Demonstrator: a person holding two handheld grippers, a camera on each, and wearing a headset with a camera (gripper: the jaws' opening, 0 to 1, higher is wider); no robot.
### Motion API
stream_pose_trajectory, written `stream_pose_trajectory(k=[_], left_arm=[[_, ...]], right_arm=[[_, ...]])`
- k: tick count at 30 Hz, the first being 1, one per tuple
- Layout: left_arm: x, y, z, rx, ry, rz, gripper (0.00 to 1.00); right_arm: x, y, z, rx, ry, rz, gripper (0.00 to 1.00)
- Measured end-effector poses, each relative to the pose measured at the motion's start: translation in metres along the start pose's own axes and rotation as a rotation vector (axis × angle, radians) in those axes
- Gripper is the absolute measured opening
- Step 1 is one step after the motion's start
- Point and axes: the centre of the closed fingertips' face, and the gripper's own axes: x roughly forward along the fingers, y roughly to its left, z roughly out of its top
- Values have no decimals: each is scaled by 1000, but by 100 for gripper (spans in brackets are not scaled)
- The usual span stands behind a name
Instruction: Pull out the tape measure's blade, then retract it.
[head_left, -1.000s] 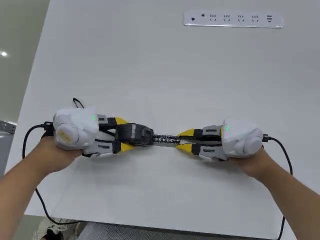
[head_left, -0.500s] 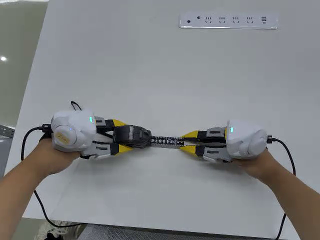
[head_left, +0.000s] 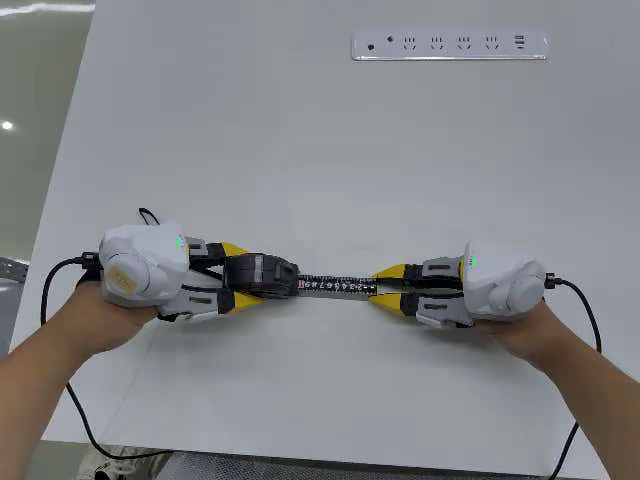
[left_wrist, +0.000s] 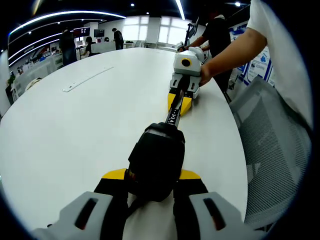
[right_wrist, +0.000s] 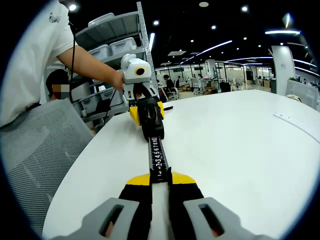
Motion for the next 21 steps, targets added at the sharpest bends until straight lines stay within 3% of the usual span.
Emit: stream_pose_trajectory(k=[21], left_arm=[[1,1,0,-11,18,0,31]], right_arm=[[-27,-4,-9,9,-1,-23,9]])
